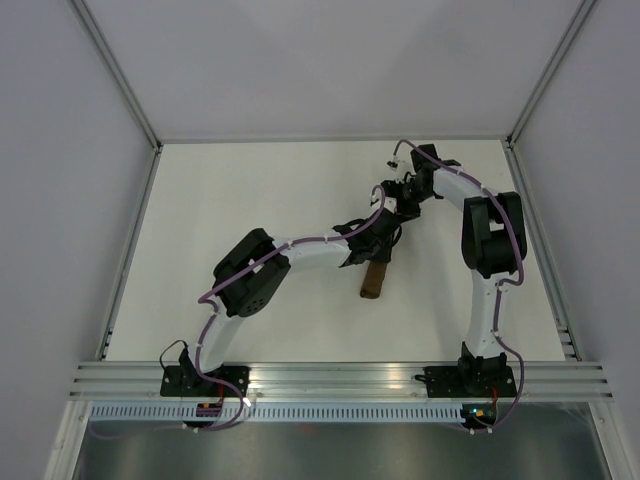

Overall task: Fold the napkin, place the utensils inside, and roll it up
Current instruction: Roll the napkin at the center of the board.

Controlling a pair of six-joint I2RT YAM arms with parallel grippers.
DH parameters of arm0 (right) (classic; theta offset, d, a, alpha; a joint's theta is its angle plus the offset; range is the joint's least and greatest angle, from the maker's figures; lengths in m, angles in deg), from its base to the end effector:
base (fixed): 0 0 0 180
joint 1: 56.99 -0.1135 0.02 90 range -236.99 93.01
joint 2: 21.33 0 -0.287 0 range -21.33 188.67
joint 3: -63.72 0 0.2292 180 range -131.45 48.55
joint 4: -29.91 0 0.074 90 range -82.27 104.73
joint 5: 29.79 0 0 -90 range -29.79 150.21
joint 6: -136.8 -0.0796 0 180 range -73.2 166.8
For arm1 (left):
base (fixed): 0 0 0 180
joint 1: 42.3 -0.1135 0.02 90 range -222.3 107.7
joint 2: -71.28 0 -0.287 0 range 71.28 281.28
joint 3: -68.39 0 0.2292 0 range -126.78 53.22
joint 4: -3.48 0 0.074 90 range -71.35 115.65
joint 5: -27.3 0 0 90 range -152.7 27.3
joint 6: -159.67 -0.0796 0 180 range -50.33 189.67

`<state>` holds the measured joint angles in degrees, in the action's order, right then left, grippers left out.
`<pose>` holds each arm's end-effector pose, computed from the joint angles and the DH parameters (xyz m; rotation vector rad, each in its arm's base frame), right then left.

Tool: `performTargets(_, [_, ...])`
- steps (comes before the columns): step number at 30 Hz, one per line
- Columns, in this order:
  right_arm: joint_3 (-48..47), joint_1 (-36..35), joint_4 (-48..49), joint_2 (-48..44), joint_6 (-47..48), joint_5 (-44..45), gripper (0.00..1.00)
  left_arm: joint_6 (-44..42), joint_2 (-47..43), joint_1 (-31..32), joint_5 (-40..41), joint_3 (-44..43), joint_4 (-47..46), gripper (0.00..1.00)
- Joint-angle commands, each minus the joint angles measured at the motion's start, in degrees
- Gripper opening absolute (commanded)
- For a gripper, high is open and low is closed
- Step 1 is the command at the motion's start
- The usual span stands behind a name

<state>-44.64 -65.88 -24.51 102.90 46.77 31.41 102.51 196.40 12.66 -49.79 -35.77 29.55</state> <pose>0.4391 0.1075 0.1528 -0.3344 2.7298 0.7404 0.3031 -0.4012 0.1553 0.3574 2.3885 -0.4618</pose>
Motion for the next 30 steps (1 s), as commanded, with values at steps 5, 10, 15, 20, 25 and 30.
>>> performTargets(5, [-4.46, -2.10, 1.98, 1.02, -0.85, 3.04, 0.64, 2.32, 3.38, 1.03, -4.47, -0.39, 5.54, 0.46])
performTargets(10, [-5.69, -3.07, 1.89, 1.55, -0.49, 3.92, 0.64, 1.53, 2.32, 0.94, -3.06, -0.66, 5.45, 0.50])
performTargets(15, [-5.78, -3.51, 1.89, 1.46, -0.49, 4.80, 0.64, 0.65, 1.00, 0.76, -2.36, -0.75, 5.28, 0.51])
performTargets(20, [-5.69, -3.51, 1.98, 1.20, -0.49, 5.15, 0.64, 0.38, -0.05, 0.32, -2.01, -0.57, 5.19, 0.52])
performTargets(25, [-5.69, -3.51, 1.89, 0.06, -0.49, 4.98, 0.64, -0.32, -1.19, -0.03, -1.31, -0.48, 5.10, 0.52])
performTargets(30, [-5.60, -3.51, 1.71, -0.47, 1.26, 4.98, 0.64, -1.20, -2.60, -0.03, -0.25, -0.48, 4.84, 0.53])
